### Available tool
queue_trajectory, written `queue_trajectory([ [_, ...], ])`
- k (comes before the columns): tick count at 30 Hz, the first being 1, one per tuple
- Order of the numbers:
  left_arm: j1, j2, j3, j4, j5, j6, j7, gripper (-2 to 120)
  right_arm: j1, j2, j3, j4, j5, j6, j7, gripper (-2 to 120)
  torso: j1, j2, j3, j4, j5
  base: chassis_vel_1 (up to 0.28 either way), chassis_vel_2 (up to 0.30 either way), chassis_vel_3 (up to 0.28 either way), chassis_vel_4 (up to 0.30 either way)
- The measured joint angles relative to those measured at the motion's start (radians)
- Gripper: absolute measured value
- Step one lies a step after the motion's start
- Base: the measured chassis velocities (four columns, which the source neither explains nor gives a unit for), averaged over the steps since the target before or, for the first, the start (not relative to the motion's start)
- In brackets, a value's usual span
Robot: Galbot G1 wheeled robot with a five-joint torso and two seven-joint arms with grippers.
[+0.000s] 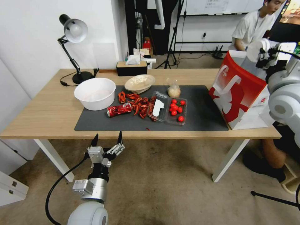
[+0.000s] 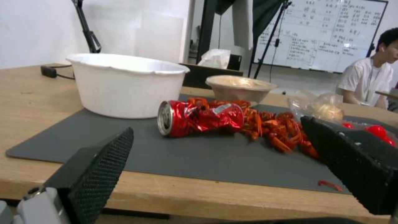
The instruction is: Pick up the trash from the table and place it into the takeout bag.
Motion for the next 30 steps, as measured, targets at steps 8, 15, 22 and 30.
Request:
queue_trajectory([
  [8,0.017,-0.001,-0.004,-0.015,0.004,-0.012,0.0,100,-0.014,0.003,0.005,0.009,0.012,-0.032,0.021,30,0.0,0.0,0.0,-0.0001,0.0,0.0,0.0,0.0,0.0],
  [15,0.023,-0.01,-0.003,-0.017,0.019,-0.017,0.0,100,-0.017,-0.004,0.021,0.015,0.018,-0.034,0.022,57,0.0,0.0,0.0,-0.0002,0.0,0.0,0.0,0.0,0.0],
  [22,0.027,-0.013,-0.003,-0.02,0.021,-0.021,0.0,100,-0.009,-0.019,0.063,0.034,0.069,0.092,-0.06,82,0.0,0.0,0.0,-0.0002,0.0,0.0,0.0,0.0,0.0],
  [30,0.03,-0.011,-0.002,-0.024,0.022,-0.023,0.001,100,-0.04,-0.038,0.099,0.081,0.11,0.356,-0.252,100,0.0,0.0,0.0,-0.0001,-0.0002,0.0,0.0,0.0,0.0],
])
